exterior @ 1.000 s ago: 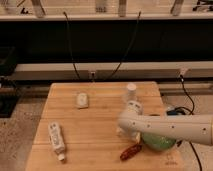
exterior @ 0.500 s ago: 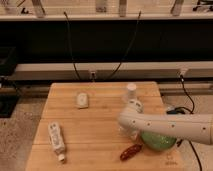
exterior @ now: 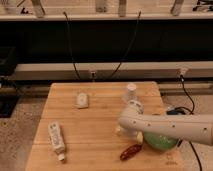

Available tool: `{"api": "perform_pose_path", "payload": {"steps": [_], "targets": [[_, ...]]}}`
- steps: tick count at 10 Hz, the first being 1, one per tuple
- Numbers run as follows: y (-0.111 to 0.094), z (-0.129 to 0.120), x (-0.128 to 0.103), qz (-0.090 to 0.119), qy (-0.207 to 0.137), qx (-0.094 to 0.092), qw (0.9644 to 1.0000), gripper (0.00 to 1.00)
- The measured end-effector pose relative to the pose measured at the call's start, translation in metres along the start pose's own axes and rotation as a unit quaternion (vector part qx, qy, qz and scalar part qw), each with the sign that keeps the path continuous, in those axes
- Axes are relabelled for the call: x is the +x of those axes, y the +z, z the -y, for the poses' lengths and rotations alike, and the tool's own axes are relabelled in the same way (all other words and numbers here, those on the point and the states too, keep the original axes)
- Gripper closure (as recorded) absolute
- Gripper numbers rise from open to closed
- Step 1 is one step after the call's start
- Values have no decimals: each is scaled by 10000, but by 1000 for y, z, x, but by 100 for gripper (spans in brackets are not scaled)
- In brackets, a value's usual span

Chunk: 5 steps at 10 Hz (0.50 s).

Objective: Place the pepper on the white sponge

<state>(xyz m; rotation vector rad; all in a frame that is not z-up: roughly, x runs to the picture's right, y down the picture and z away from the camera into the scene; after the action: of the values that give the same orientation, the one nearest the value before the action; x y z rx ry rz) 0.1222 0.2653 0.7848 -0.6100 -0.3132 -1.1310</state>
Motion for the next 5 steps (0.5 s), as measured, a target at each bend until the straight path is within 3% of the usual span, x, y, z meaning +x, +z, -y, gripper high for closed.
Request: {"api": "perform_pose_path", "payload": {"steps": [3, 5], "targets": [[-46, 8, -18, -1, -14, -3, 10000, 20], [-59, 9, -25, -23, 30, -40, 10000, 20]]}}
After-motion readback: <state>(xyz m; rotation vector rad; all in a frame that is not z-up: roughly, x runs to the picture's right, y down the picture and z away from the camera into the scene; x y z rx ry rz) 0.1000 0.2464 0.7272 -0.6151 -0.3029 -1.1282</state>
